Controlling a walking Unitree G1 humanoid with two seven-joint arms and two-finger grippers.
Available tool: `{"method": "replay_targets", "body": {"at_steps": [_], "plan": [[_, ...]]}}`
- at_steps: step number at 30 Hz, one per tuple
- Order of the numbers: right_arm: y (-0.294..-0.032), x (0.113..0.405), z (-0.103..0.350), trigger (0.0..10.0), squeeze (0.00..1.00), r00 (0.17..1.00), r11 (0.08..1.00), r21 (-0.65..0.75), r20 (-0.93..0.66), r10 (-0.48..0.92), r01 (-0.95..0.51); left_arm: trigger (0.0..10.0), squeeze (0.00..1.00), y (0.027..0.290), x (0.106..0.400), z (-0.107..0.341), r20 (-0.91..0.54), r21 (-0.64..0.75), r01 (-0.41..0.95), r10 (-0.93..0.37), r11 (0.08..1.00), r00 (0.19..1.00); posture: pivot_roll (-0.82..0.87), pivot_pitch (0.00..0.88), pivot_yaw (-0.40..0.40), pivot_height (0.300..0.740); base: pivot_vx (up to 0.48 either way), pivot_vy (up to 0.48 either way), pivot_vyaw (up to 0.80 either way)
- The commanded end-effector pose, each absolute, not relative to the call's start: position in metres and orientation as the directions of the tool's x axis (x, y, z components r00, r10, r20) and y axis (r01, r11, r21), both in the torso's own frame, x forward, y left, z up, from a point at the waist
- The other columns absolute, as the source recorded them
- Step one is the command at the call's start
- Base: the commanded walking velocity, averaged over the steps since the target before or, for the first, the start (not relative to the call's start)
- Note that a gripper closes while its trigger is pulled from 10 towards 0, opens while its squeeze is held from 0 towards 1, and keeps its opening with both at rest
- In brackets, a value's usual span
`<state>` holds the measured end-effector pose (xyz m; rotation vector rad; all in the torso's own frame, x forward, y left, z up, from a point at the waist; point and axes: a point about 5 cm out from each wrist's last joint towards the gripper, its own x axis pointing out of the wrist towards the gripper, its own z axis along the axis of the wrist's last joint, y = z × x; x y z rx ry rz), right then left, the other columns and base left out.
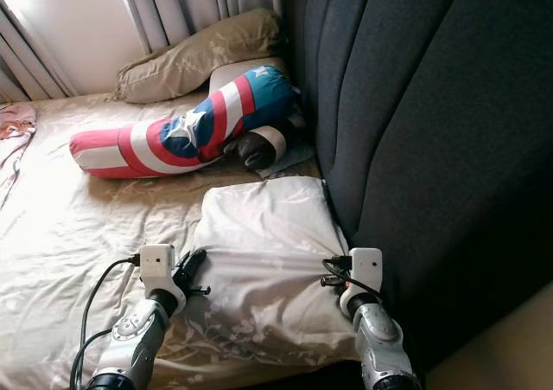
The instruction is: Clean up the room
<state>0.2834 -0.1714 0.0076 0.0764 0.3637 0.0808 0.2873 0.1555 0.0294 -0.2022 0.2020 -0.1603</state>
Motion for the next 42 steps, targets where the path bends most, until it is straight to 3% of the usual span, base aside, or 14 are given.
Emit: {"method": "replay_targets", "body": {"at_steps": [1, 17, 42], "plan": [[-0.188, 0.294, 0.025, 10.0, 0.0, 0.962, 0.999, 0.047, -0.272, 0.035, -0.023, 10.0, 0.0, 0.177, 0.297, 0.049, -0.1, -0.185, 0.075, -0.095, 0.98, 0.99, -0.03, 0.0, 0.049, 0.74, 0.292, 0.0, 0.0], [-0.185, 0.294, 0.025, 10.0, 0.0, 0.96, 0.999, -0.01, -0.275, 0.048, -0.052, 10.0, 0.0, 0.175, 0.297, 0.05, -0.096, -0.187, 0.095, -0.114, 0.978, 0.989, -0.02, 0.0, 0.052, 0.74, 0.34, 0.0, 0.0], [-0.191, 0.295, 0.024, 10.0, 0.0, 0.957, 0.999, -0.048, -0.289, 0.008, -0.023, 10.0, 0.0, 0.165, 0.293, 0.052, -0.077, -0.228, 0.165, -0.187, 0.96, 0.979, -0.02, 0.0, 0.047, 0.74, 0.0, 0.0, 0.0]]}}
